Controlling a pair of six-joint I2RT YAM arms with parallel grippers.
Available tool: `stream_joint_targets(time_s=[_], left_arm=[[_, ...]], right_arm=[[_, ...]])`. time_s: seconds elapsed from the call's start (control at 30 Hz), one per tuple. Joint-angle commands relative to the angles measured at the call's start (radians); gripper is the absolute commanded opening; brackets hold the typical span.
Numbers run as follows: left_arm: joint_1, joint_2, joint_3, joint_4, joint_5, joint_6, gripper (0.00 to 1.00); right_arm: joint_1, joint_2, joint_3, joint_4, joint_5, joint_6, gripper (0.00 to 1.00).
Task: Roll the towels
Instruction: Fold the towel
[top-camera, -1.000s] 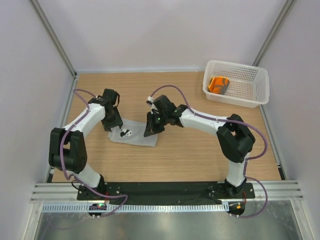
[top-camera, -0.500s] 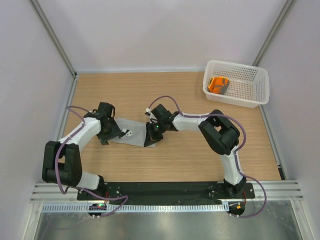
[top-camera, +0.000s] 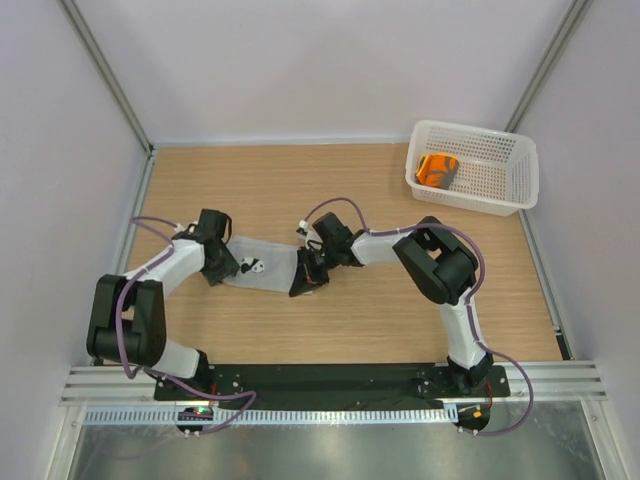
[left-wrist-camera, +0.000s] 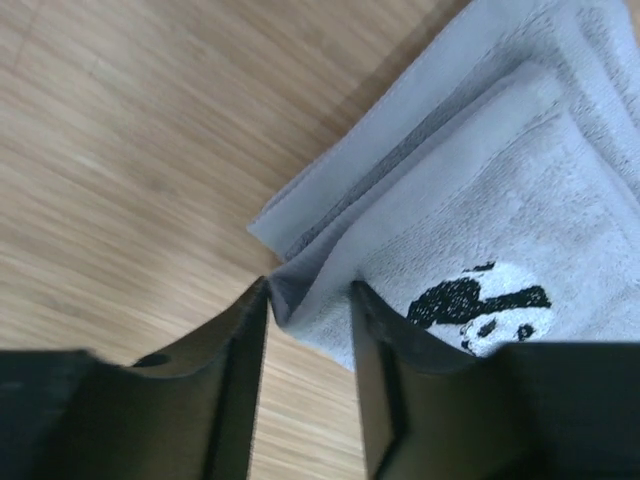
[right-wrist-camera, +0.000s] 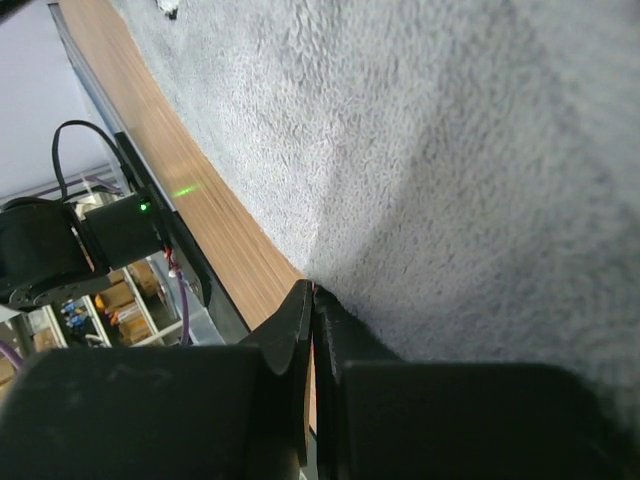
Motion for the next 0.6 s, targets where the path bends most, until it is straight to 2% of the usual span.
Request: stream_joint_targets(time_s=[0.0, 0.03, 0.07, 0.13, 0.3, 0.43, 0.53, 0.57], left_arm=[[0.006, 0.020, 0.037, 0.091, -0.079, -0.006, 0.37], [0.006, 0.034, 0.049, 0.094, -0.077, -0.004, 0.30], [0.006, 0.038, 0.075, 0.099, -0.063, 0.007, 0.17], [0.005, 0.050, 0.101, 0.097, -0.043, 0.019, 0.00], [-0.001, -0.014, 0.169, 0.108, -0.016, 0.068, 0.00], [-0.001, -0.110, 0.132, 0.171, -0.029, 0.097, 0.00], [0.000, -0.074, 0.117, 0.193, -0.049, 0.086, 0.00], [0.006, -0.007, 0.123, 0.186, -0.049, 0.086, 0.00]], right_arm=[[-0.001, 0.035, -0.047, 0.065, -0.011, 0.020, 0.01], [-0.001, 0.038, -0.050, 0.072, -0.014, 0.021, 0.01], [0.001, 0.043, -0.055, 0.073, -0.016, 0.021, 0.01], [0.001, 0.052, -0.058, 0.082, -0.019, 0.024, 0.01], [0.001, 0.073, -0.056, 0.119, -0.033, 0.050, 0.01], [0.001, 0.090, -0.047, 0.136, -0.040, 0.064, 0.01], [-0.001, 0.104, -0.041, 0.148, -0.047, 0.078, 0.01], [0.001, 0.107, -0.039, 0.153, -0.047, 0.083, 0.01]])
